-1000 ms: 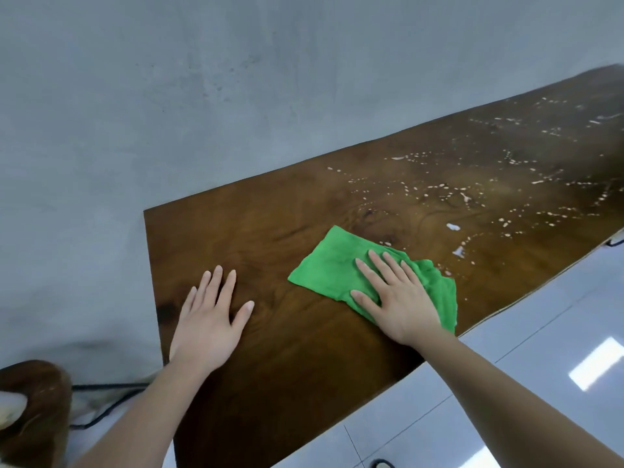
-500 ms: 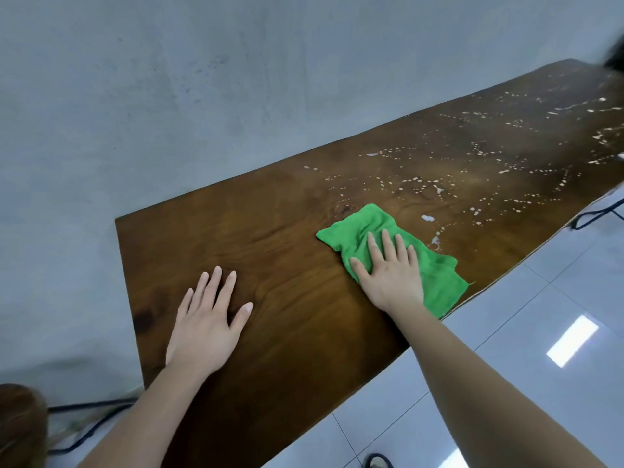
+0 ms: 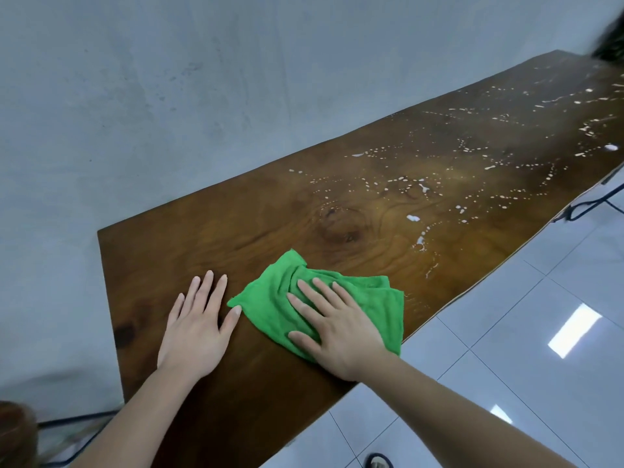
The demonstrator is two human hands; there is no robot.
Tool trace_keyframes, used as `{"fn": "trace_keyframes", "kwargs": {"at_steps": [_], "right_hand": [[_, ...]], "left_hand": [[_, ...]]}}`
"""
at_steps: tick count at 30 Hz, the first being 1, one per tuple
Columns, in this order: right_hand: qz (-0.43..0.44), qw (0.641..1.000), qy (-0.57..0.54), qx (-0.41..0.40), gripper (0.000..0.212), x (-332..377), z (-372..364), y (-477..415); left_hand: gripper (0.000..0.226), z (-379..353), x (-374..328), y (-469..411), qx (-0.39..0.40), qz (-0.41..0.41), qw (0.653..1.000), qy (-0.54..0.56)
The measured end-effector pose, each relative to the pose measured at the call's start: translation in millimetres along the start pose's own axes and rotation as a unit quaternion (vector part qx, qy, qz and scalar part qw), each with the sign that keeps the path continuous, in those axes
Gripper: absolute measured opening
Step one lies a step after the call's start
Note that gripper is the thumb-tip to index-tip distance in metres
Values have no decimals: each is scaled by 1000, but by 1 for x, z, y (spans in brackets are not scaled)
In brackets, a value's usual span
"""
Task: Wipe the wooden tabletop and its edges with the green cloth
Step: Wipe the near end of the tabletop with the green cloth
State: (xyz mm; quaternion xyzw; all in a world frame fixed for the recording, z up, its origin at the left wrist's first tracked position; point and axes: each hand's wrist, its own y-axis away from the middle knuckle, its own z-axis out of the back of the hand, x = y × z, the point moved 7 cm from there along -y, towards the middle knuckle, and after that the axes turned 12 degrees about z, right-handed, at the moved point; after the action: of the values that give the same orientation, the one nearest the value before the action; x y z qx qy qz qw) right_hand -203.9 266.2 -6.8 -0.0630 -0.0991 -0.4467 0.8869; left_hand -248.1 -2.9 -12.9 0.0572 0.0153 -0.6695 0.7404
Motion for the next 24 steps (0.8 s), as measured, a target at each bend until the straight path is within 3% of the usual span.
{"fn": "trace_keyframes", "kwargs": {"at_steps": [8, 24], "right_hand": [[-11, 1000, 9, 7, 78, -82, 16, -26], [-31, 999, 6, 9, 84, -267, 59, -218]], "left_hand": [[87, -4, -32, -25, -3, -14, 1000, -5], [84, -2, -97, -118, -4, 50, 999, 0]]}}
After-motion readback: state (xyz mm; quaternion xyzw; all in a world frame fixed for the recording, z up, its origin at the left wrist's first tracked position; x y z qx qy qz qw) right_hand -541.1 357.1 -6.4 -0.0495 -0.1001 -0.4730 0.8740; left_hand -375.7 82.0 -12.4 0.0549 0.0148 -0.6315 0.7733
